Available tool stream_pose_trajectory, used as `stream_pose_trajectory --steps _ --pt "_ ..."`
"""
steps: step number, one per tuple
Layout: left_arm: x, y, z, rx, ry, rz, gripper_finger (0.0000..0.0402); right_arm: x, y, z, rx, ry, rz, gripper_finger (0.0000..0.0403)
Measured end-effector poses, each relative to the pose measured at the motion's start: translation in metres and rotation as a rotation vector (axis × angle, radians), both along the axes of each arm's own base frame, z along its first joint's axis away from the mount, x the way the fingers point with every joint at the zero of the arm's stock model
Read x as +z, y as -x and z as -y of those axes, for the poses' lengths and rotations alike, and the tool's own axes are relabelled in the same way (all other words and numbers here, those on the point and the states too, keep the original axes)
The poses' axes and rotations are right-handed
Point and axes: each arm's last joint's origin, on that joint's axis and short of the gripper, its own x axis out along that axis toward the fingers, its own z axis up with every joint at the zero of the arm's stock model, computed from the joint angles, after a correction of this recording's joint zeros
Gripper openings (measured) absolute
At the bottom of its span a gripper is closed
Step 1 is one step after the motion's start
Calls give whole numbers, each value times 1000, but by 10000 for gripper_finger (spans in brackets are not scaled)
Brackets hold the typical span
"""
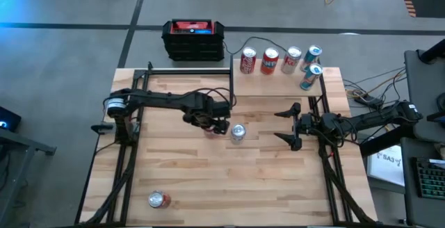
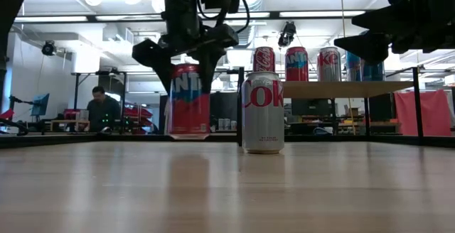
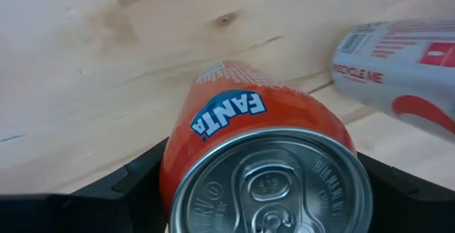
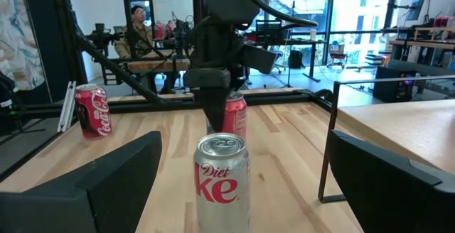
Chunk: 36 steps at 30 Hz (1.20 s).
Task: Place canned beverage on shelf
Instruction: Move the red soda can to the left of the silver soda can
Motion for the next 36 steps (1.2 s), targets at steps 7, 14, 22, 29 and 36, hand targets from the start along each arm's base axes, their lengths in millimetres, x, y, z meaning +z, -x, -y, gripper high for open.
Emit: stream_pose_trajectory --steps 7,14,22,29,36 --pt "-5 -3 4 -8 26 2 286 0 0 0 0 0 0 383" --pt "-13 -6 9 -21 48 -26 286 0 0 0 0 0 0 383" --pt "-13 -5 9 -14 50 -30 323 0 0 0 0 0 0 383" --pt "-13 -3 10 -15 51 -54 365 0 0 0 0 0 0 383" --pt "7 4 11 -95 22 -29 395 0 0 0 -1 0 0 383"
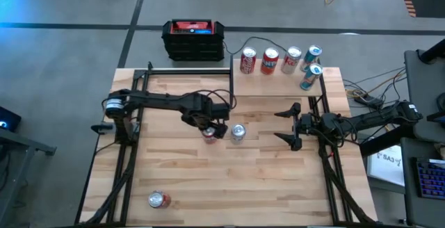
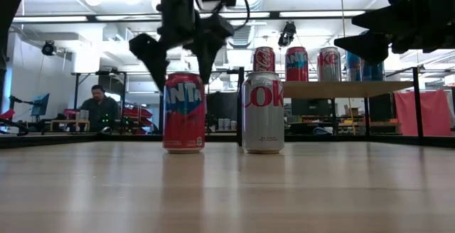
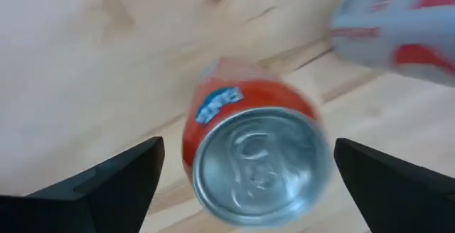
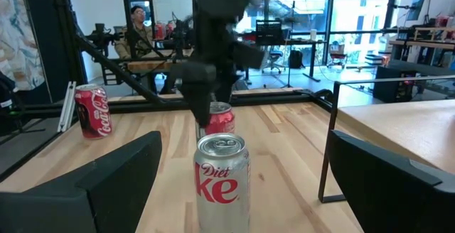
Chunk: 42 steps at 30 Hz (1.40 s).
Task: Place canned beverage on shelf
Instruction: Move the red soda can to the left of the silver soda can, then move the red white soda can to the bottom right of the red soda can
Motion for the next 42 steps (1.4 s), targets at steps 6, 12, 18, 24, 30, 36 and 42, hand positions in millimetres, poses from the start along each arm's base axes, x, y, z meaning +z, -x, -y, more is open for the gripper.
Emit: stream_pose_trajectory --steps 6,12,18,24,30,36,42 --pt "40 13 3 -77 -37 20 399 0 0 0 1 0 -1 383" --pt "72 36 36 76 31 -97 397 0 0 0 0 0 0 383" --pt "78 61 118 300 70 -168 397 0 0 0 0 0 -1 383" --pt "75 98 199 567 65 -193 397 0 0 0 0 0 0 383" --pt "63 119 248 770 106 -201 397 0 0 0 1 0 -1 383" --pt "53 126 272 965 162 -267 397 0 0 0 0 0 0 383" --pt "42 127 284 1113 157 -328 397 0 0 0 1 0 -1 383"
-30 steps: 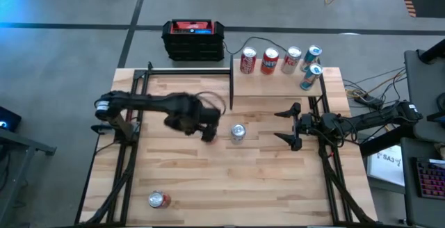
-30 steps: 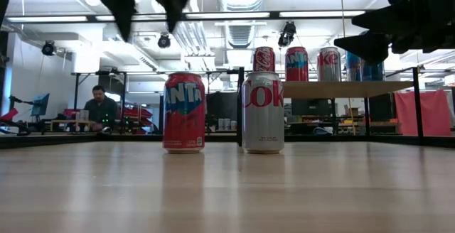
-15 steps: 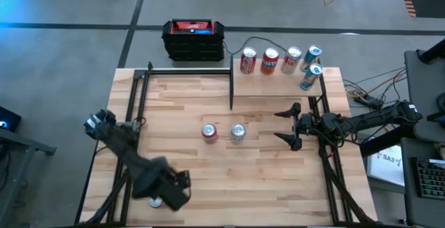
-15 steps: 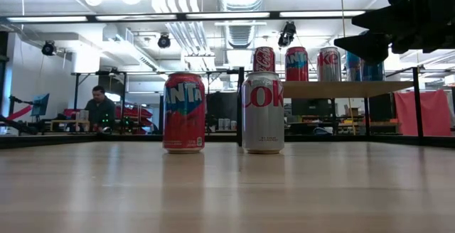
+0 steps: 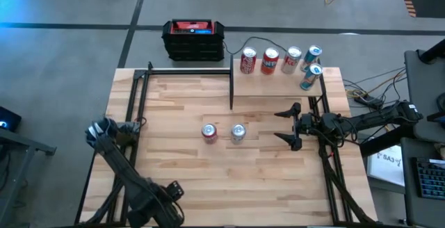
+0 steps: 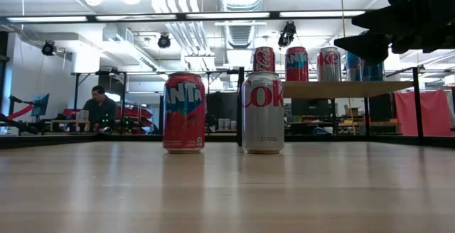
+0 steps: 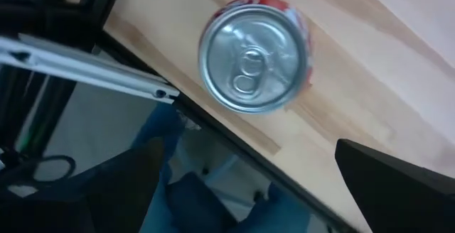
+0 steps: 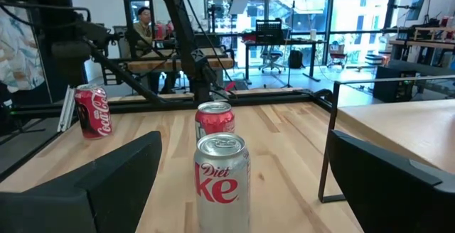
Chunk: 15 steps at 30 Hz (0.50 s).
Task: Place canned beverage on shelf
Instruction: Move the red white soda can to the bottom right of the red soda can
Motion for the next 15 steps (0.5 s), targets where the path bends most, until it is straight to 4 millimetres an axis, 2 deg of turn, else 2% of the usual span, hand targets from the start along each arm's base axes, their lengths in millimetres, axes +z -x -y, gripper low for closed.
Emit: stream_pose_trajectory --steps 8,15 --pt "-24 -2 10 50 -85 -79 387 0 0 0 0 0 0 383" --pt "-31 -1 8 51 -176 -81 349 0 0 0 0 0 0 383"
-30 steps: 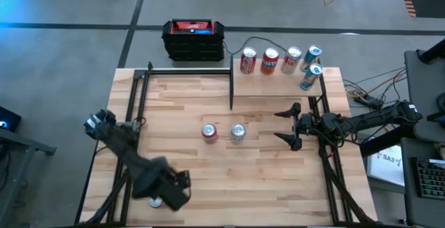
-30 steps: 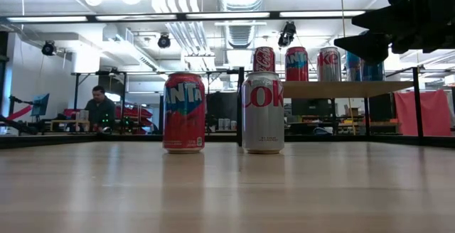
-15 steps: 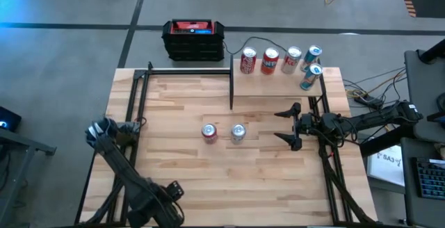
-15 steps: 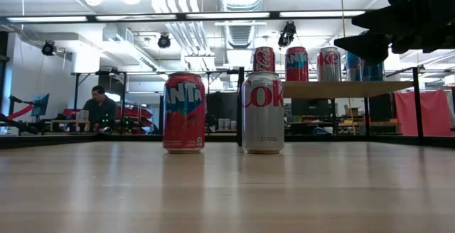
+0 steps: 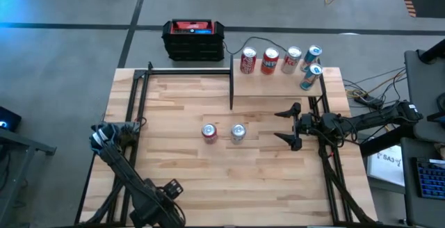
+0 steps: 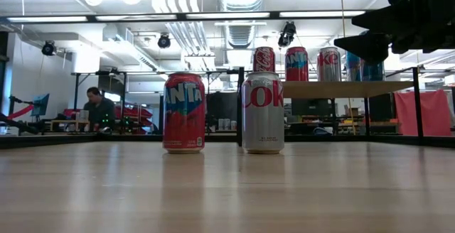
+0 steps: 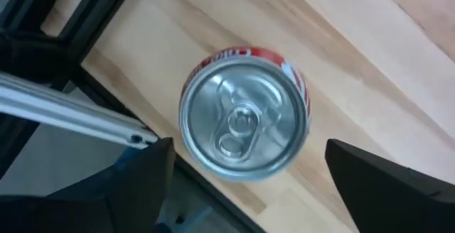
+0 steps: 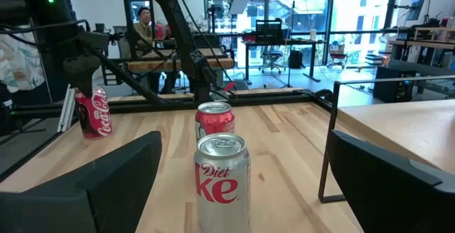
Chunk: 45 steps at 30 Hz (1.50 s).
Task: Place canned beverage on shelf
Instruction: Move the red white soda can to the bottom right of the red soda can
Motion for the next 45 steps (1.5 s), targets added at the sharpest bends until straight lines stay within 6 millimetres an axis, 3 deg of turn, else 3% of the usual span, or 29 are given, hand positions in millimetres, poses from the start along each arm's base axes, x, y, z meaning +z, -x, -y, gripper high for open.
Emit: stream_pose_trajectory --steps 10,18,29,37,45 --pt "-11 3 -4 1 -23 -27 251 0 0 0 0 0 0 383" --pt "-13 3 -4 -38 -37 -41 249 0 0 0 0 0 0 383" --pt "-15 3 -10 -572 -121 -4 246 0 0 0 0 0 0 383" --pt "-17 -6 -16 -1088 -353 53 243 0 0 0 0 0 0 383" --pt "-16 -19 -25 -1448 -381 -40 242 0 0 0 0 0 0 383"
